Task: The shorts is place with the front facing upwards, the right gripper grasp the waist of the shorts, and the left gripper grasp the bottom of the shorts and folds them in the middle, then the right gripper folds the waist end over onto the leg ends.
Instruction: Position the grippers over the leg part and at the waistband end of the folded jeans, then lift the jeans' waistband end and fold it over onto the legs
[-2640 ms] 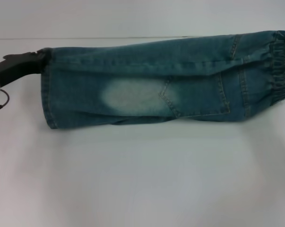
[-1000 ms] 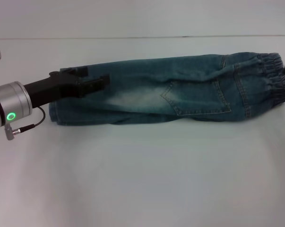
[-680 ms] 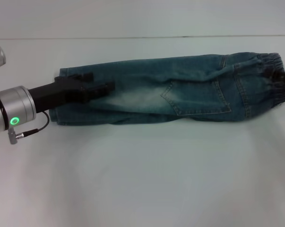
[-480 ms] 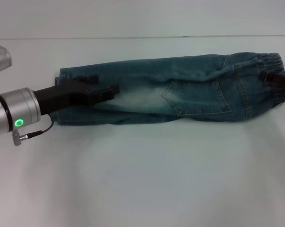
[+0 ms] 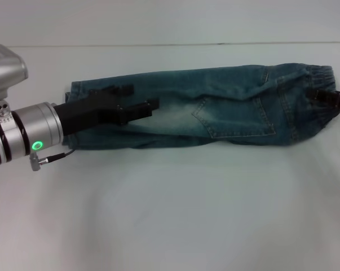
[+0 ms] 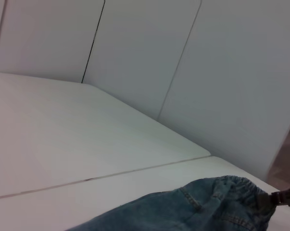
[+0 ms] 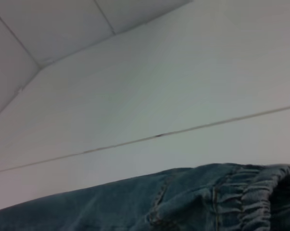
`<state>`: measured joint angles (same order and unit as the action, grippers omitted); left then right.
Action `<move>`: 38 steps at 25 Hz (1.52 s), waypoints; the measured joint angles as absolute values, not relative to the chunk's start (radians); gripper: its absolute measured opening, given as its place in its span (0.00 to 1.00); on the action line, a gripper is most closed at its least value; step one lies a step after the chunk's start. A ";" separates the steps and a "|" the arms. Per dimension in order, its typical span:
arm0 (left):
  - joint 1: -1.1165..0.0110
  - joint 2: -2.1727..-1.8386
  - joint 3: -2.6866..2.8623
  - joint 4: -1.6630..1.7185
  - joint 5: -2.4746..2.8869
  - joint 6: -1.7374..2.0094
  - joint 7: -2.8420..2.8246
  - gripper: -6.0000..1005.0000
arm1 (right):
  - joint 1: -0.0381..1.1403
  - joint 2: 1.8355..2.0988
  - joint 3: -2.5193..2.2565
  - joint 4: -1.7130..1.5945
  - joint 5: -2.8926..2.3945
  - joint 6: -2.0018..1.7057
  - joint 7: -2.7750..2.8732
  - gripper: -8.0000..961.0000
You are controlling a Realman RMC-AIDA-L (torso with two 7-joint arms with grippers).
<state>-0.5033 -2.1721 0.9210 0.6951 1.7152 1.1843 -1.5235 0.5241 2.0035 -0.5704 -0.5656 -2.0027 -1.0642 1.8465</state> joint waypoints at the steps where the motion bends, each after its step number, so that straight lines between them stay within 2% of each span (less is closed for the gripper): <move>1: -0.505 -2.172 0.926 0.689 1.710 1.184 -1.519 0.84 | 0.521 2.005 -0.568 -0.573 -2.002 -1.073 1.844 0.67; 7: -0.513 -2.173 0.944 0.645 1.650 1.180 -1.459 0.84 | 0.512 2.010 -0.564 -0.593 -2.000 -1.093 1.843 0.55; 15: -0.542 -2.175 0.961 0.561 1.590 1.177 -1.370 0.84 | 0.502 2.000 -0.550 -0.594 -2.000 -1.128 1.849 0.20; 18: -0.562 -2.175 0.962 0.527 1.590 1.176 -1.353 0.78 | 0.498 1.997 -0.538 -0.595 -2.000 -1.137 1.851 0.07; 21: -0.578 -2.175 0.966 0.507 1.589 1.175 -1.342 0.72 | 0.492 1.995 -0.517 -0.595 -2.000 -1.166 1.859 0.07; 26: -0.600 -2.175 0.973 0.467 1.575 1.175 -1.324 0.71 | 0.474 1.994 -0.455 -0.607 -2.000 -1.263 1.863 0.06; 34: -0.660 -2.175 1.004 0.315 1.418 1.173 -1.124 0.68 | 0.435 2.008 -0.418 -0.680 -2.000 -1.376 1.914 0.06; 38: -0.701 -2.175 1.001 0.165 1.250 1.168 -0.911 0.61 | 0.413 2.013 -0.416 -0.727 -2.000 -1.435 1.948 0.06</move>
